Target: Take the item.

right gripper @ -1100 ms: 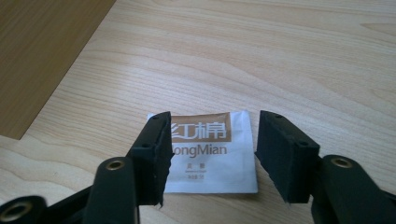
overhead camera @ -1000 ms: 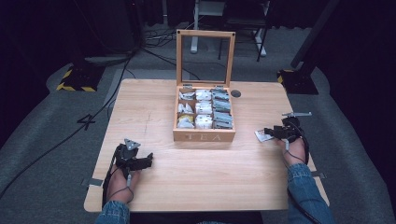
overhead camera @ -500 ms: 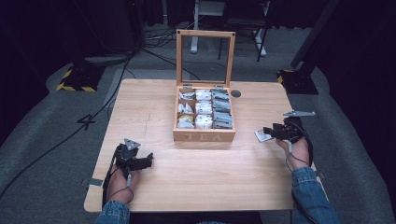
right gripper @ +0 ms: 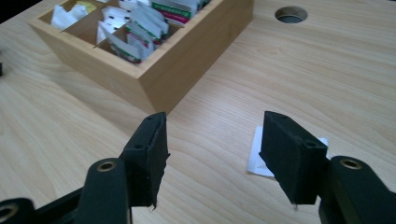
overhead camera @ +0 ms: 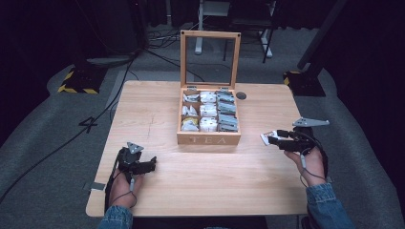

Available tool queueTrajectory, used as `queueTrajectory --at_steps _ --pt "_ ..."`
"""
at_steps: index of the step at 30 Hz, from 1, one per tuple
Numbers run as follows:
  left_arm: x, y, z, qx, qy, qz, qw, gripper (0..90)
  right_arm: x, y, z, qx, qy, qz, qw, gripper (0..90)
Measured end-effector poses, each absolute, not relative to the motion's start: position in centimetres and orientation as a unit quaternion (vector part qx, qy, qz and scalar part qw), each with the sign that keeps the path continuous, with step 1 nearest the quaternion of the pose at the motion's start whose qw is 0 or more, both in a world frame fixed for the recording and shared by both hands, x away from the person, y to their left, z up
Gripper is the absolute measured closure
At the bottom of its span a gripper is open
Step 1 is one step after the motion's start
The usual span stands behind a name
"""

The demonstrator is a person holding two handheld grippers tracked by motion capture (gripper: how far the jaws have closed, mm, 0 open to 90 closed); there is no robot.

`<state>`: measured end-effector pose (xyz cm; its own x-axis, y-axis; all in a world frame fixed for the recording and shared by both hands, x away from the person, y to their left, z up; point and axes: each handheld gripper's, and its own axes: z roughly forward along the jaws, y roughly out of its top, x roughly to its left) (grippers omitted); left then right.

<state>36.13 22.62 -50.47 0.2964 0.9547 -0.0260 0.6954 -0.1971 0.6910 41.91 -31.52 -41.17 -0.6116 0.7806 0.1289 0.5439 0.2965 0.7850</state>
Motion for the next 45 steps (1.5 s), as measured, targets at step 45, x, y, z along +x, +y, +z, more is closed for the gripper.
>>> queueTrajectory --at_steps 45 --pt "36.2 22.6 -50.5 0.744 0.555 0.212 0.307 14.6 40.9 -25.1 -49.2 0.339 0.857 0.372 0.115 35.7"
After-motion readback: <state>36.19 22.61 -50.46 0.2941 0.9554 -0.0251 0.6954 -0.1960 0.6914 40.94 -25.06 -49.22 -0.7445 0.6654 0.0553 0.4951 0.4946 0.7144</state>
